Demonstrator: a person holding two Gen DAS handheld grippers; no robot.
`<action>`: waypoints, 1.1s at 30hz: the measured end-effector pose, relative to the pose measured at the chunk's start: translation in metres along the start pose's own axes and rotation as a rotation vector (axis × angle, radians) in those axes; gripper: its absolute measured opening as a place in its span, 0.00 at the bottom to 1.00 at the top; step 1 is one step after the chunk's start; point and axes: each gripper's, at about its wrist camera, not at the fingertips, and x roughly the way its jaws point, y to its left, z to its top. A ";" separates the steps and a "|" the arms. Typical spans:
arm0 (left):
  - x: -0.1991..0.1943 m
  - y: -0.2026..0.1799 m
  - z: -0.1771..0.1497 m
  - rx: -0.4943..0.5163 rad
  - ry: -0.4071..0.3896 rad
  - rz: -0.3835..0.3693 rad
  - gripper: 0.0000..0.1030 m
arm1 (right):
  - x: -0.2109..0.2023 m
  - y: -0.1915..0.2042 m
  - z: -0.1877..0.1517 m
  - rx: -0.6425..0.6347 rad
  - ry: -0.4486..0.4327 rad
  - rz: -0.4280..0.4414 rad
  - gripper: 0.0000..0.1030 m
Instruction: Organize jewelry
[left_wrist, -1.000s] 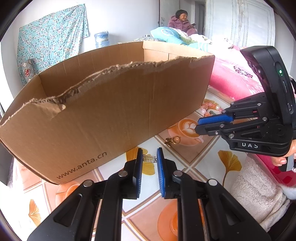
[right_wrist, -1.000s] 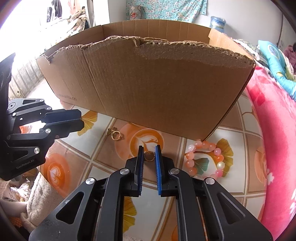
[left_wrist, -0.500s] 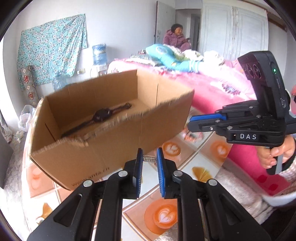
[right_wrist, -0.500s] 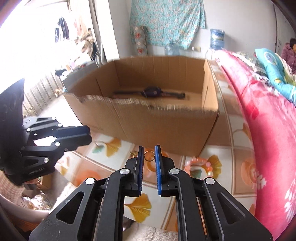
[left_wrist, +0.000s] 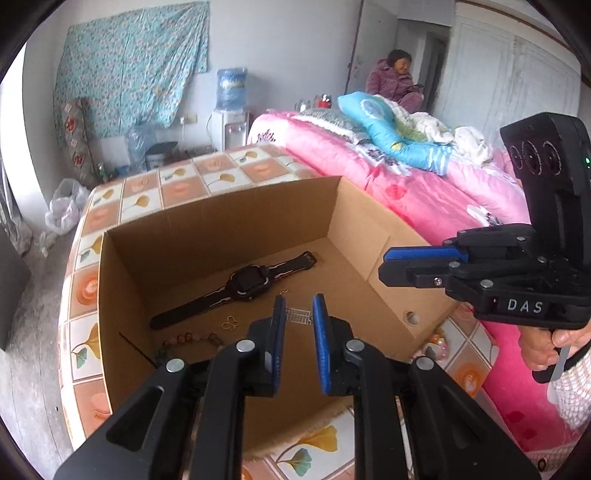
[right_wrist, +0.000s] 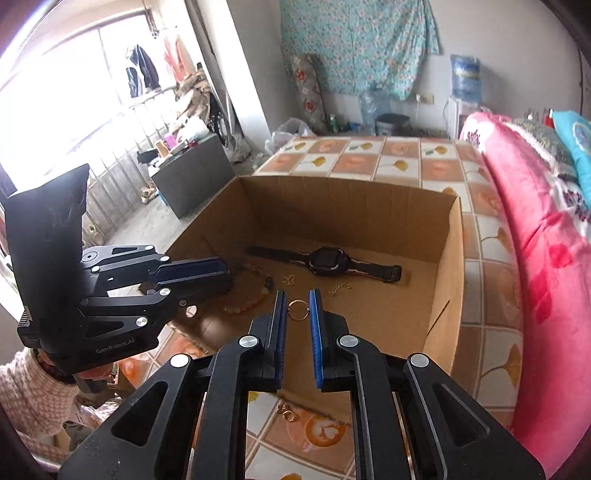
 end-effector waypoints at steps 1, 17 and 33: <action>0.011 0.005 0.003 -0.016 0.027 -0.009 0.14 | 0.010 -0.004 0.004 0.002 0.026 -0.010 0.10; 0.039 0.035 0.018 -0.166 0.109 -0.064 0.30 | 0.010 -0.032 0.012 0.041 -0.019 -0.009 0.17; -0.058 0.032 -0.022 -0.167 -0.132 -0.162 0.38 | -0.073 -0.013 -0.024 -0.017 -0.220 0.072 0.24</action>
